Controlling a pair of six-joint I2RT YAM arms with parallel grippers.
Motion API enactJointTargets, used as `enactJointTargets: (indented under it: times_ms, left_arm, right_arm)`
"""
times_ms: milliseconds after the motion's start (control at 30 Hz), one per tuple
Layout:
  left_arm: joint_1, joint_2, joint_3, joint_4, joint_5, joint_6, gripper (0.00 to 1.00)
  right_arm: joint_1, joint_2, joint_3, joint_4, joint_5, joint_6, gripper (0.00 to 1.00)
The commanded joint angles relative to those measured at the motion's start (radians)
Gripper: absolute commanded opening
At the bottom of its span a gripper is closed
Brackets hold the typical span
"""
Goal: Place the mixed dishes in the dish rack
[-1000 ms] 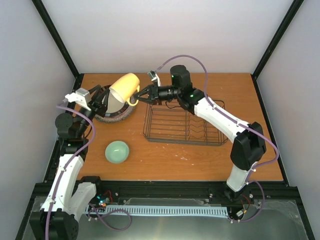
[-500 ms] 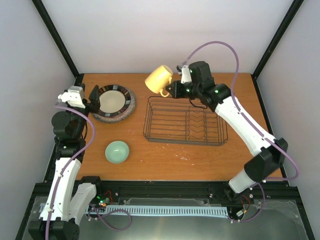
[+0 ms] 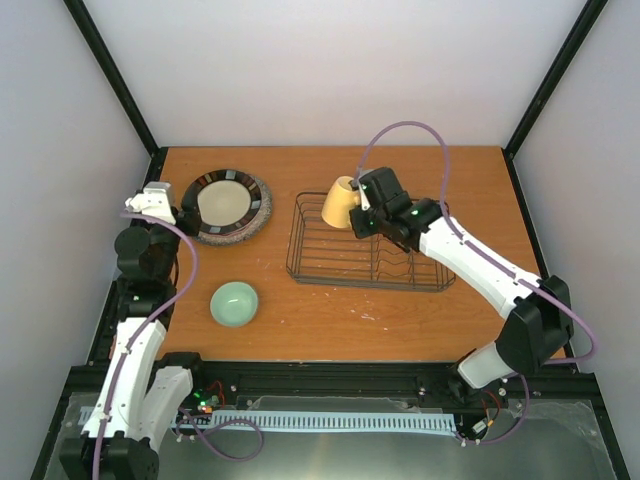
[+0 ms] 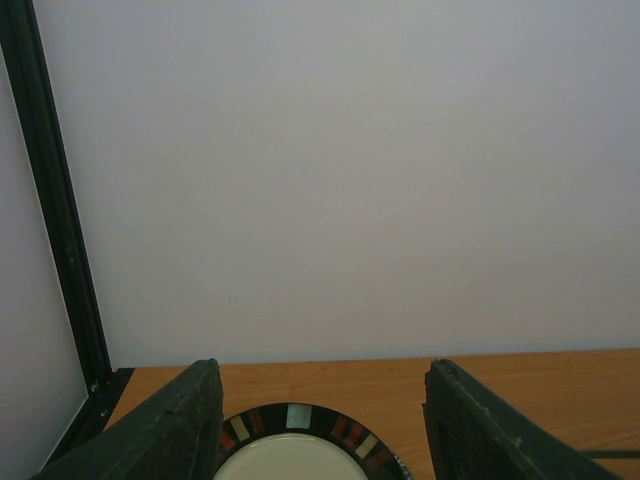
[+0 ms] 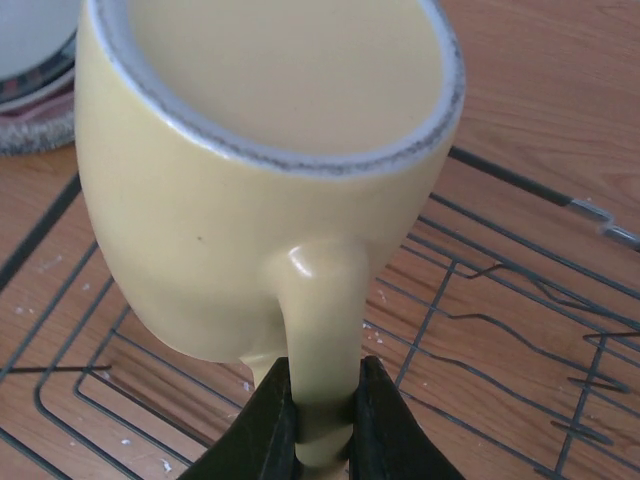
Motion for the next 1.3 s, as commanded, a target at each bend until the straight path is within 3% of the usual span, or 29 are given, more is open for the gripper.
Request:
enactJointTargets:
  times_ms: [0, 800, 1267]
  left_arm:
    - [0.000, 0.003, -0.008, 0.010, -0.028, 0.025, 0.56]
    - [0.001, -0.001, -0.043, 0.000, -0.144, 0.037, 0.59]
    - [0.003, -0.001, -0.044, -0.004, -0.166, 0.038, 0.61]
  right_arm:
    - [0.047, 0.021, -0.009, 0.142, 0.083, -0.066, 0.03]
    - [0.109, 0.379, 0.116, 0.239, 0.129, -0.179, 0.03]
    - [0.108, 0.407, 0.044, 0.217, 0.118, -0.177, 0.03]
